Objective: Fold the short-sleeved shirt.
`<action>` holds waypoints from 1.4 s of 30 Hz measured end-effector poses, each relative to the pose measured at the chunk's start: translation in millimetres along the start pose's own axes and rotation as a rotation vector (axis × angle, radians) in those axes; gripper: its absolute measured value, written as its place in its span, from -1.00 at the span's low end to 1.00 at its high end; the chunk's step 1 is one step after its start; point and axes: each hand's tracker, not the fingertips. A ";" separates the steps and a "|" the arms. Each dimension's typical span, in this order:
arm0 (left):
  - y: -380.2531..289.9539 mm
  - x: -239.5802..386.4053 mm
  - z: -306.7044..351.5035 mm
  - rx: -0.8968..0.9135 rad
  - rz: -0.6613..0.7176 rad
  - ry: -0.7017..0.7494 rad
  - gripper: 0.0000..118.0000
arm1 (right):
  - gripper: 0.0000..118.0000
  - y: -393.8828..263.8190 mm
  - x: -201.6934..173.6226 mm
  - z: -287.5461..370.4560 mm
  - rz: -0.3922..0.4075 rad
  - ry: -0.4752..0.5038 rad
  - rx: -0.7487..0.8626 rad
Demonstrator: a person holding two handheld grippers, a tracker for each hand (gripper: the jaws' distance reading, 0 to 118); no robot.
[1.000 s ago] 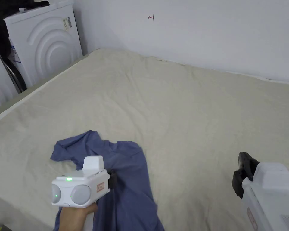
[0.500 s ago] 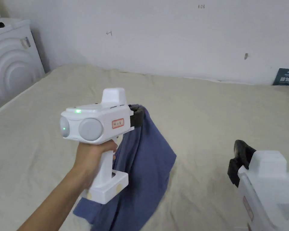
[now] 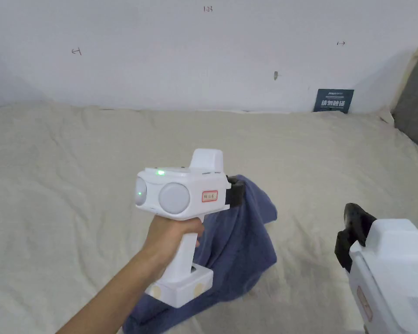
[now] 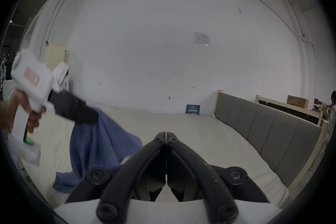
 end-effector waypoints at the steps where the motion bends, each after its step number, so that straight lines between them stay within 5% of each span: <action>1: -11.6 -2.4 -8.9 -0.031 0.006 -0.004 -0.86 | -0.97 -2.7 2.2 -1.1 -0.003 -0.006 -0.007; 10: -125.0 -45.6 -79.8 -0.368 0.019 0.131 -0.86 | -0.97 -24.5 -0.9 -17.5 -0.030 0.003 -0.068; 16: -158.1 -63.4 -95.0 -0.429 0.068 0.210 -0.84 | -0.97 -32.8 -8.7 -26.0 -0.025 0.026 -0.103; 18: -153.5 -61.3 -88.9 -0.394 0.098 0.202 -0.53 | -0.97 -32.0 -10.5 -25.3 -0.023 0.032 -0.104; 21: -141.9 -52.5 -72.3 -0.357 0.088 0.234 0.92 | -0.97 -28.0 -12.7 -23.7 -0.020 0.035 -0.098; 22: -136.8 -50.7 -64.6 -0.330 0.085 0.234 1.00 | -0.97 -25.7 -13.5 -22.5 -0.020 0.035 -0.094; 28: -87.0 -35.5 5.8 -0.055 0.056 0.256 0.91 | -0.97 -7.4 -18.2 -12.8 -0.026 0.033 -0.051; 38: -56.4 -37.9 120.6 0.380 -0.094 0.533 0.89 | -0.97 23.6 -29.8 1.0 -0.038 0.029 0.038; 42: -65.1 -46.8 147.0 0.488 -0.139 0.640 0.41 | -0.97 31.4 -34.5 2.2 -0.039 0.032 0.069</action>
